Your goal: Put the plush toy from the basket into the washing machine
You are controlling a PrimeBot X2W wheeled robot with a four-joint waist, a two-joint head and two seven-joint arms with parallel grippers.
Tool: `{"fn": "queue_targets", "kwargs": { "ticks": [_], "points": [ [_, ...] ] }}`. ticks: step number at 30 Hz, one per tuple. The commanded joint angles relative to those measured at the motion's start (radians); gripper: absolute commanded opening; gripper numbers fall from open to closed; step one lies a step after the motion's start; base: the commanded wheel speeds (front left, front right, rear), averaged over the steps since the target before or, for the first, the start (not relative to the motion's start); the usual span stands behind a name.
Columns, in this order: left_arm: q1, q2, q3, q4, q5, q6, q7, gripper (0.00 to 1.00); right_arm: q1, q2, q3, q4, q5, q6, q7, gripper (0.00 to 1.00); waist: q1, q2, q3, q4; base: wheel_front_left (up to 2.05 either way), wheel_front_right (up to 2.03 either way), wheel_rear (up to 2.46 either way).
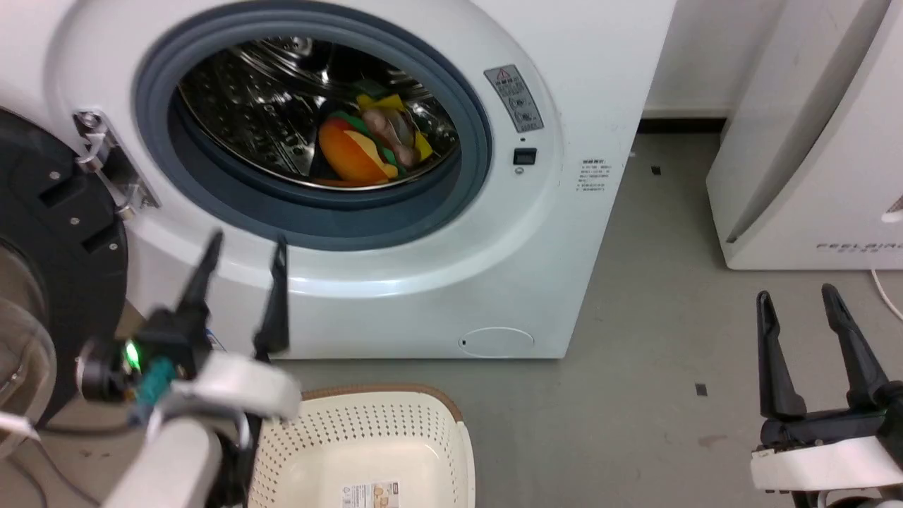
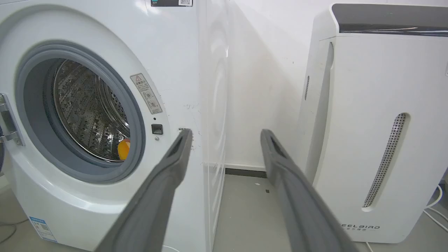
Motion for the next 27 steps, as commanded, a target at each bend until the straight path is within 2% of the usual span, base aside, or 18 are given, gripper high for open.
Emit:
{"fn": "queue_targets", "kwargs": {
  "ticks": [1, 5, 10, 25, 26, 27],
  "points": [
    [0.031, -0.008, 0.0, -0.009, 0.014, 0.007, -0.004, 1.0, 0.016, 0.0, 0.003, -0.002, 0.001, -0.001, -0.005, 1.0, 0.0003, -0.0001, -0.017, 0.01, 0.0, 0.0, 0.0],
    [0.166, -0.053, 0.02, -0.062, 0.047, 0.029, -0.004, 1.0, 0.037, 0.0, 0.016, 0.003, 0.004, -0.001, -0.005, 1.0, 0.0003, -0.0001, -0.036, 0.017, 0.0, 0.0, 0.0],
    [0.282, -0.096, 0.049, -0.051, 0.063, 0.035, -0.004, 1.0, 0.062, 0.0, 0.049, 0.015, 0.006, -0.001, -0.005, 1.0, 0.0003, -0.0001, -0.054, 0.021, 0.0, 0.0, 0.0],
    [0.375, -0.169, 0.124, -0.055, 0.177, -0.012, -0.004, 1.0, 0.1, 0.0, 0.069, 0.043, 0.011, -0.001, -0.005, 1.0, 0.0003, -0.0001, -0.073, 0.028, 0.0, 0.0, 0.0],
    [0.364, -0.17, 0.126, -0.054, 0.176, -0.012, 0.0, 0.0, 0.086, 0.0, 0.068, 0.04, 0.009, 0.0, 0.0, 0.0, 0.0003, -0.0001, -0.073, 0.028, 0.0, 0.0, 0.0],
    [0.364, -0.172, 0.126, -0.056, 0.178, -0.012, 0.002, 0.0, 0.085, 0.0, 0.068, 0.04, 0.009, 0.0, 0.001, 0.0, 0.0003, -0.0001, -0.073, 0.028, 0.0, 0.0, 0.0]
  ]
}}
